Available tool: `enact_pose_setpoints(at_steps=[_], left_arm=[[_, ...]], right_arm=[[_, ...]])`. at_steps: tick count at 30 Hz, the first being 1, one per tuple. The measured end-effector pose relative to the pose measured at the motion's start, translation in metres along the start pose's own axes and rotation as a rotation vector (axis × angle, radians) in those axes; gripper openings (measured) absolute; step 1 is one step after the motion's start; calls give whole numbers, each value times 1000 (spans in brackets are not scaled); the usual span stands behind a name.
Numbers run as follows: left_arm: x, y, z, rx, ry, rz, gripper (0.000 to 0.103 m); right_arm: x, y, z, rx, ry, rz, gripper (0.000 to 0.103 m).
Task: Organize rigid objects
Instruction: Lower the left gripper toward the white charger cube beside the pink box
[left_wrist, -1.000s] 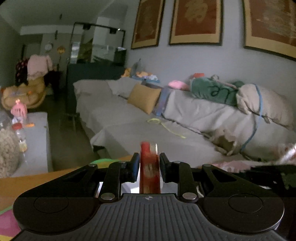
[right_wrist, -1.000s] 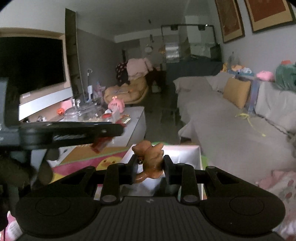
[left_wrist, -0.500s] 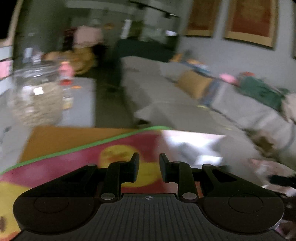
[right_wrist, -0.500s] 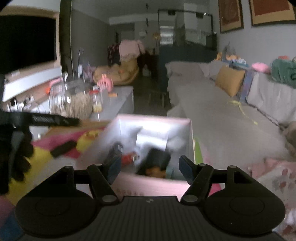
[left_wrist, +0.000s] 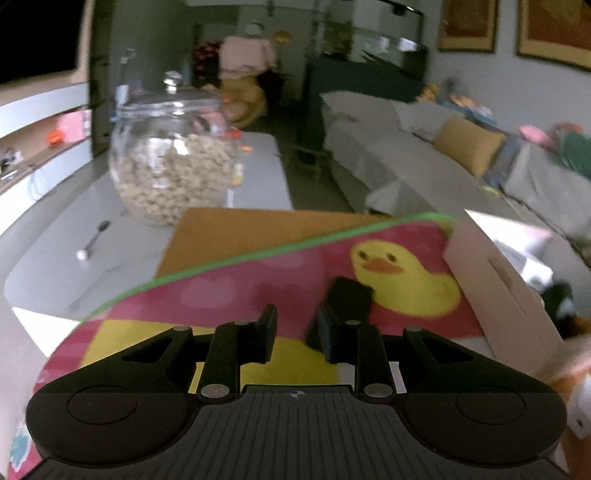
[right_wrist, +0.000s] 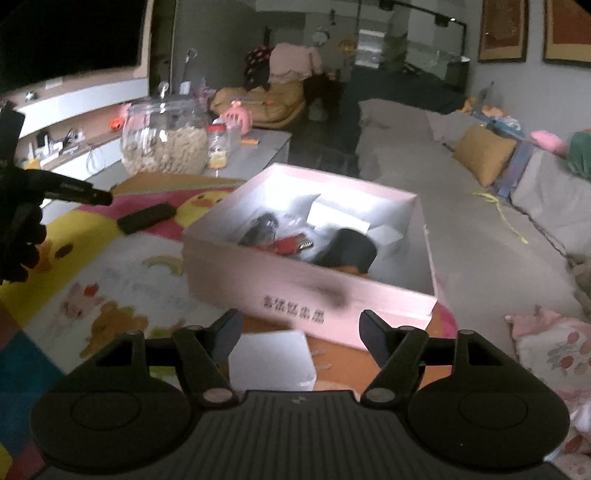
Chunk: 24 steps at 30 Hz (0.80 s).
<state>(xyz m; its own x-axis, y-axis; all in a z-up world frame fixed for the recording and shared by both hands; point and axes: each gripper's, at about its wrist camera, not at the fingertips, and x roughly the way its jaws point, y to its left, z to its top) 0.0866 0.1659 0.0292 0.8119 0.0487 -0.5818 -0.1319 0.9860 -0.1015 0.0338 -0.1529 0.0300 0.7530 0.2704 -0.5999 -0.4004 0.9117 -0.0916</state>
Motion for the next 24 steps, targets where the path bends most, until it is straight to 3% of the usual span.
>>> enact_pose_setpoints(at_steps=[10, 13, 18, 21, 24], left_arm=[[-7, -54, -16, 122, 43, -144, 27], [-30, -77, -24, 178, 30, -235, 27], [-70, -132, -40, 346, 21, -458, 27], [-76, -171, -54, 429, 36, -529, 29], [-69, -203, -66, 510, 39, -511, 32]], right_arm=[[-1, -4, -15, 14, 48, 47, 73], [-4, -12, -16, 33, 30, 41, 74], [-1, -40, -19, 152, 15, -29, 74], [1, -57, -25, 233, 28, -56, 74], [0, -72, -32, 311, 32, -74, 74]])
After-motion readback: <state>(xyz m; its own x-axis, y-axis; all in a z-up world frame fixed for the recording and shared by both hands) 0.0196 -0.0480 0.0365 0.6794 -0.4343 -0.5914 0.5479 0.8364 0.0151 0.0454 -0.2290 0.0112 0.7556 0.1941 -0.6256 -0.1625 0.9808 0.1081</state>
